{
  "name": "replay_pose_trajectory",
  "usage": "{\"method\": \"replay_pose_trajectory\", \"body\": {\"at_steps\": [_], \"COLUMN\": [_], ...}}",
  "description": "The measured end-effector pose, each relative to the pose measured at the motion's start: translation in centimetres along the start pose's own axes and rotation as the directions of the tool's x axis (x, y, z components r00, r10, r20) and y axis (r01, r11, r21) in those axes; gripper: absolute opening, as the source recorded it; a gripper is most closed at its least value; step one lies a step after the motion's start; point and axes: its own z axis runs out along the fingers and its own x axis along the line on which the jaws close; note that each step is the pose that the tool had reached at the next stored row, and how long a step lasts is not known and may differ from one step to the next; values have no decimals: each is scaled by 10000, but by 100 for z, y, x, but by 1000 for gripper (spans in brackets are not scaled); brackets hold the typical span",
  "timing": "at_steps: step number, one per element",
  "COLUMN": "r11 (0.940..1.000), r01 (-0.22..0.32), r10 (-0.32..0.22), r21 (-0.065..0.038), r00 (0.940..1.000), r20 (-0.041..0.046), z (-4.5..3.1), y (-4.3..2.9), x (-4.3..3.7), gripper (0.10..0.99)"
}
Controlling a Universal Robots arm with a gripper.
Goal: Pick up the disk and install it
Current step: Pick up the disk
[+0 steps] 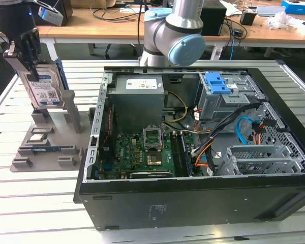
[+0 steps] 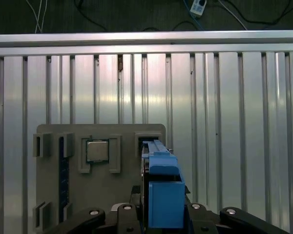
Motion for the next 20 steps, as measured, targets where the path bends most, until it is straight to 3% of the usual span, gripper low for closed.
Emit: {"method": "replay_pose_trajectory", "body": {"at_steps": [20], "r11": [10000], "r01": [-1], "r10": [1], "r21": [-1], "r00": [10000], "r20": [-1], "z": [-315], "y": [14], "x": [-18], "gripper": [369]}}
